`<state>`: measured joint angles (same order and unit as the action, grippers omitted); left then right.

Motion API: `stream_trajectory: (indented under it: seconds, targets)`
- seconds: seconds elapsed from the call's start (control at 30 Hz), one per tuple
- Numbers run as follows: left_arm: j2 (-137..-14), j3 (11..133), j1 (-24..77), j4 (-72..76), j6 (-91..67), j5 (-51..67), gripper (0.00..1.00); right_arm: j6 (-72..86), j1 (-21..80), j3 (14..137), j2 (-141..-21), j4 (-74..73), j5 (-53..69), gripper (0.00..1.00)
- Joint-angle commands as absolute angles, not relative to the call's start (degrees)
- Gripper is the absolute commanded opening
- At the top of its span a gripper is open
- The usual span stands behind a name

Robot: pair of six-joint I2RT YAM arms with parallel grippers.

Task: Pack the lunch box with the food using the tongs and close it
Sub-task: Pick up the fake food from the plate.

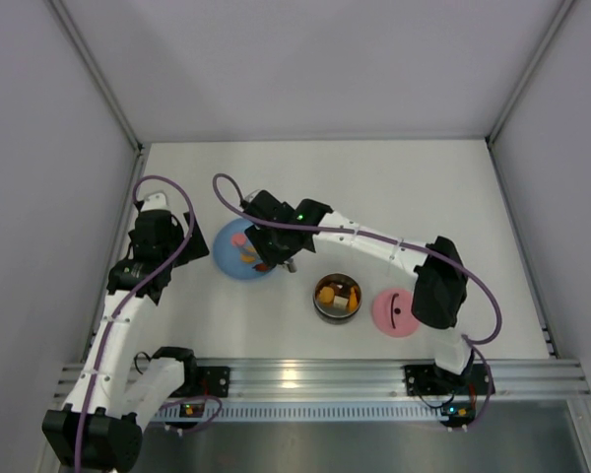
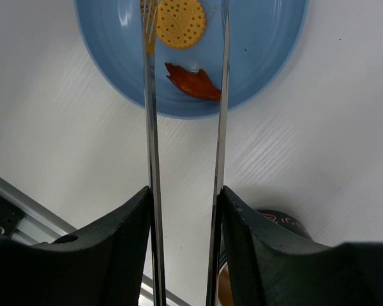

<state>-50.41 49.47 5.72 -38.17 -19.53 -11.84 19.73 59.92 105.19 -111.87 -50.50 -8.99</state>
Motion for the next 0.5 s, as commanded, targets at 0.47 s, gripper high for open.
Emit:
stream_trajectory:
  seconds: [0.47]
  targets:
    - [-50.19, 49.31, 5.89, -37.18, -19.07, -12.13, 0.99, 20.92, 62.75, 108.54, -114.79, -48.6, -12.04, 0.46]
